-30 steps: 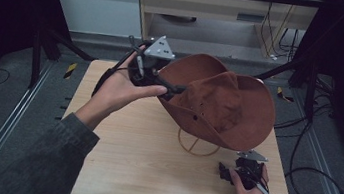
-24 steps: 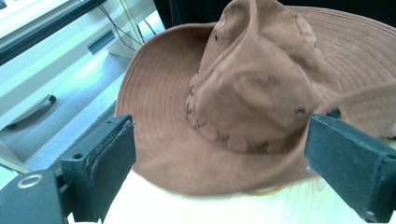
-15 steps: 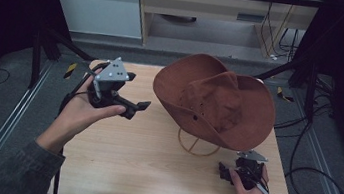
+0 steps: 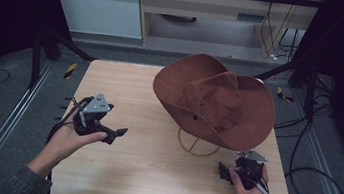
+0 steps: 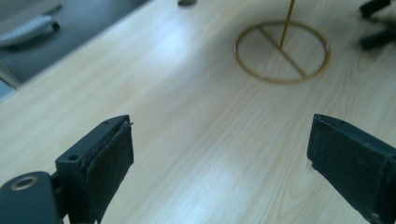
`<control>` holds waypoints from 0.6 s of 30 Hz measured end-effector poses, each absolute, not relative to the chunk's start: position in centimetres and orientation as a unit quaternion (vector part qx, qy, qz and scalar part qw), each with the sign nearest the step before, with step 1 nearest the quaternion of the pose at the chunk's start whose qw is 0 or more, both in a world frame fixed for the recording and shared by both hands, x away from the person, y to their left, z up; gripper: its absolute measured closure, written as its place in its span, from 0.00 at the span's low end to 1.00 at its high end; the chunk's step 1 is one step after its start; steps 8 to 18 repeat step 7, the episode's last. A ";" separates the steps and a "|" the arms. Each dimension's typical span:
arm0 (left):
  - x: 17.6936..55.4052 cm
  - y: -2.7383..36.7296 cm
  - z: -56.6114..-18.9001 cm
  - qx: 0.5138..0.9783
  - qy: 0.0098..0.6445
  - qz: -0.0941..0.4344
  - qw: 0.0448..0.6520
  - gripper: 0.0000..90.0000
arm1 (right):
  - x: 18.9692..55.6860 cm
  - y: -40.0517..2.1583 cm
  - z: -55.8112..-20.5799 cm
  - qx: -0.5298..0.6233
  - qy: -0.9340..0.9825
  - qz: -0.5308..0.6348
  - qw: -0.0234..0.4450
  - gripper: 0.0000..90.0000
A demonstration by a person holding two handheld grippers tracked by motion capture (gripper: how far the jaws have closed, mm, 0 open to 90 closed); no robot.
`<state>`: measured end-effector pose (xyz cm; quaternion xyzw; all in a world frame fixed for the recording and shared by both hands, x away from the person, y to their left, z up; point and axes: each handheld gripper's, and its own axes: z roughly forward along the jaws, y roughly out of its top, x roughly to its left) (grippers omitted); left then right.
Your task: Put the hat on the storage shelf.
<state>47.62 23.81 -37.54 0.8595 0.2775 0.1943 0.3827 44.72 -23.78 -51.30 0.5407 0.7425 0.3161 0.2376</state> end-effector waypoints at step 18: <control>47.5 25.0 -39.4 0.858 0.297 0.185 0.375 0.07 | 44.7 -23.8 -51.3 0.542 0.742 0.316 0.238 0.00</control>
